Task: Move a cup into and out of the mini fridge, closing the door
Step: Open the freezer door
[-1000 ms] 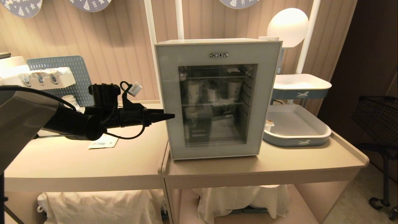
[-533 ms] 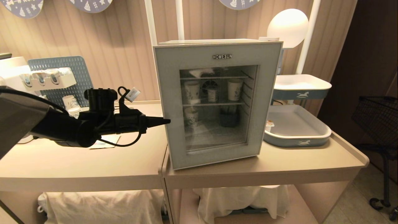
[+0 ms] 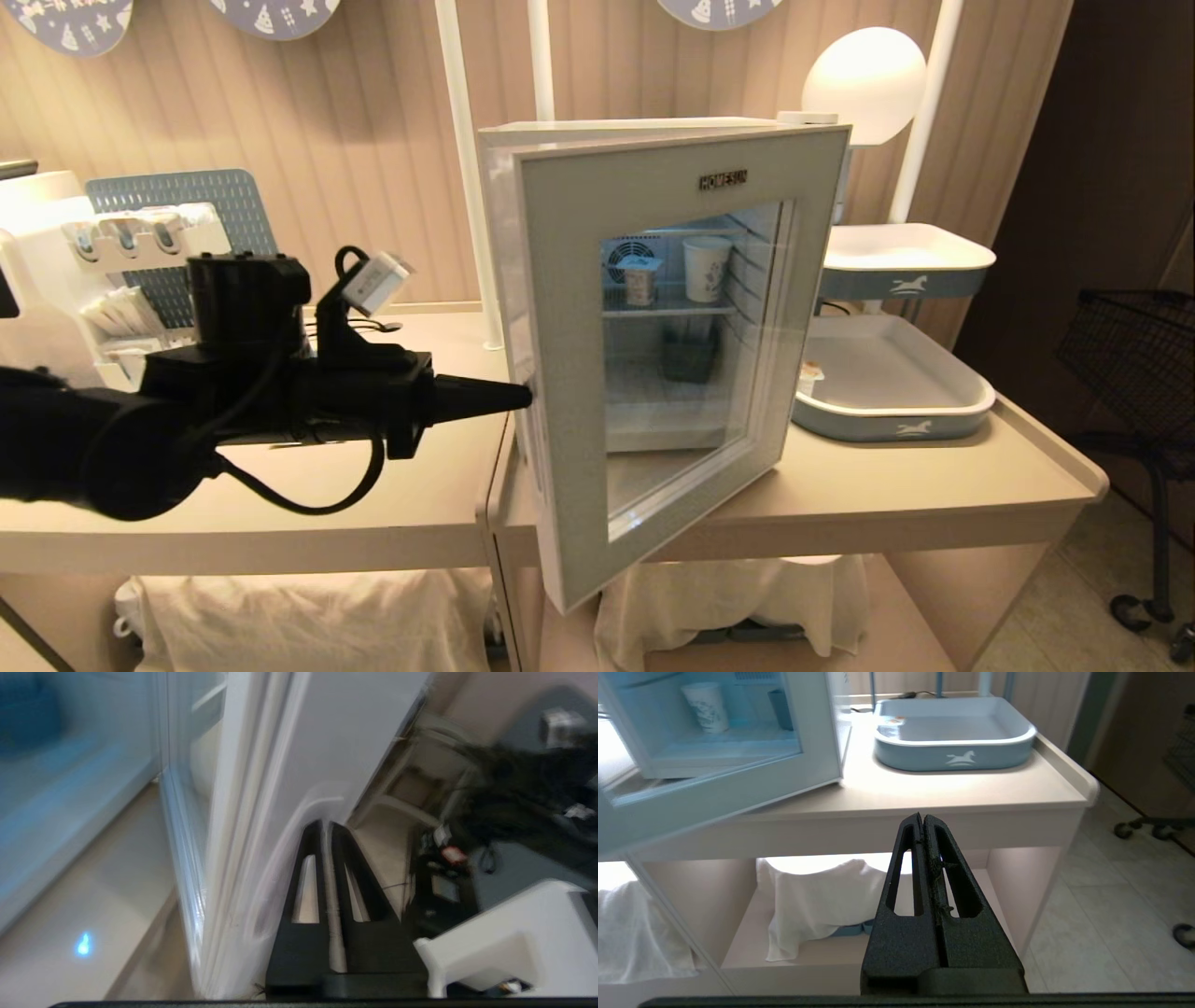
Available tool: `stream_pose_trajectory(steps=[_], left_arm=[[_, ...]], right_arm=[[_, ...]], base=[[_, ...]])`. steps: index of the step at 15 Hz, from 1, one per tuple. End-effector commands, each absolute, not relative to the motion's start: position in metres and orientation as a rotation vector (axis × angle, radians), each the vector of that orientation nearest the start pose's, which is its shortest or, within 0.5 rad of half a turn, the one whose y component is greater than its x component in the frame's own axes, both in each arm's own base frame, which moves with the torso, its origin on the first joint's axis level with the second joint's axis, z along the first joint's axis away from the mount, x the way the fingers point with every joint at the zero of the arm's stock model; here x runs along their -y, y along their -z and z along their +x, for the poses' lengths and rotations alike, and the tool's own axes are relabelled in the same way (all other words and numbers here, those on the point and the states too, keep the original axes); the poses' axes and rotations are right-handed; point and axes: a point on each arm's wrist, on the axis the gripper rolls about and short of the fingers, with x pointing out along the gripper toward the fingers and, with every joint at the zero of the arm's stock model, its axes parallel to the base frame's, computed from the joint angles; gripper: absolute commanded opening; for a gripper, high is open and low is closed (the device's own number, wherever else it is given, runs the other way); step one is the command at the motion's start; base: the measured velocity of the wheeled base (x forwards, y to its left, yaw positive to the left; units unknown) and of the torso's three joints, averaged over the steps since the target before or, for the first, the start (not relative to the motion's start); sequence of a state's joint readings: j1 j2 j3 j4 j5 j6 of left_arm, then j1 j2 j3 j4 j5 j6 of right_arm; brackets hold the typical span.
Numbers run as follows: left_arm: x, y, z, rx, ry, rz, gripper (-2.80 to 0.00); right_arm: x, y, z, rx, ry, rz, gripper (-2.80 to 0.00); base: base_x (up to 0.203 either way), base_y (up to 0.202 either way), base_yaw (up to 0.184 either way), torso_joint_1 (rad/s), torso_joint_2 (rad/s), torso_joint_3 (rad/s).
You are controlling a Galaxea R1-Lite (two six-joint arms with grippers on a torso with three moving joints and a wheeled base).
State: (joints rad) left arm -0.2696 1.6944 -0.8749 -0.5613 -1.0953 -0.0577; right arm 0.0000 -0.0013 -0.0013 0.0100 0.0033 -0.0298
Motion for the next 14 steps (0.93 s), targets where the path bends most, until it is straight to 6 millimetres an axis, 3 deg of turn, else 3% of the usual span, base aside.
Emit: stream_pose_trajectory(steps=[1, 5, 6, 8, 11, 14], left_arm=[[0.109, -0.223, 0.239, -0.225, 1.438, -0.118, -2.80], [0.145, -0.234, 0.170, -0.224, 1.685, -0.086, -2.80], [0.145, -0.235, 0.161, -0.254, 1.685, -0.088, -2.80], [0.142, -0.235, 0.159, -0.264, 1.605, -0.087, -2.80], [0.129, -0.240, 0.151, -0.252, 1.360, -0.078, -2.80], [0.108, -0.253, 0.145, -0.286, 0.910, -0.115, -2.80]], right_arm=[[0.000, -0.075, -0.023, -0.008, -0.003, -0.031, -2.80], [0.000, -0.075, -0.023, -0.009, -0.005, -0.029, -2.80], [0.000, -0.075, -0.023, -0.009, -0.005, -0.029, -2.80], [0.000, -0.075, -0.023, -0.008, -0.005, -0.031, -2.80], [0.000, -0.075, -0.023, -0.008, -0.005, -0.029, -2.80], [0.000, -0.075, -0.023, -0.008, -0.004, -0.031, -2.80]], base=[[0.000, 0.000, 0.000, 0.000, 0.00, 0.000], [0.000, 0.000, 0.000, 0.000, 0.00, 0.000], [0.000, 0.000, 0.000, 0.000, 0.00, 0.000], [0.000, 0.000, 0.000, 0.000, 0.00, 0.000], [0.000, 0.000, 0.000, 0.000, 0.00, 0.000], [0.000, 0.000, 0.000, 0.000, 0.00, 0.000]])
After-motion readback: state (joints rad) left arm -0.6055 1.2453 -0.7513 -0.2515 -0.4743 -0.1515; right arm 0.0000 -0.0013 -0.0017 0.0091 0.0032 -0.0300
